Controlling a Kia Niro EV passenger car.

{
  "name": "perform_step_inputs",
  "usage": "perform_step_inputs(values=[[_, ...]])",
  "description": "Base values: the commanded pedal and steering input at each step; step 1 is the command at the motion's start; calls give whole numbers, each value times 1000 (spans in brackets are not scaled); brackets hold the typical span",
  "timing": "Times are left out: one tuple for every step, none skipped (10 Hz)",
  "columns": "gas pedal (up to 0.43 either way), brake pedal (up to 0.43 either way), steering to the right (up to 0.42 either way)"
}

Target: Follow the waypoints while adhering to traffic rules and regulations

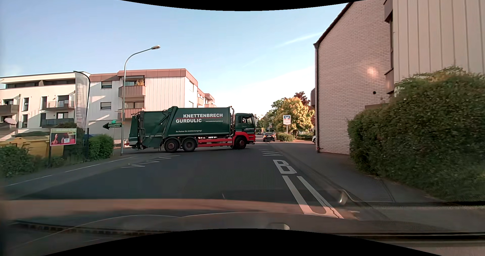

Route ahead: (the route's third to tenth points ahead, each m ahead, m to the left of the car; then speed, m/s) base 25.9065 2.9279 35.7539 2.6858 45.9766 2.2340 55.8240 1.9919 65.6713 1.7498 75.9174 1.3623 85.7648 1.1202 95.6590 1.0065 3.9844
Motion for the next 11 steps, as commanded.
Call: perform_step_inputs(values=[[0,195,5],[0,195,3],[0,195,1],[0,189,1],[0,189,1],[0,189,0],[0,189,-3],[0,183,-6],[0,183,-9],[0,183,-10],[0,183,-10]])
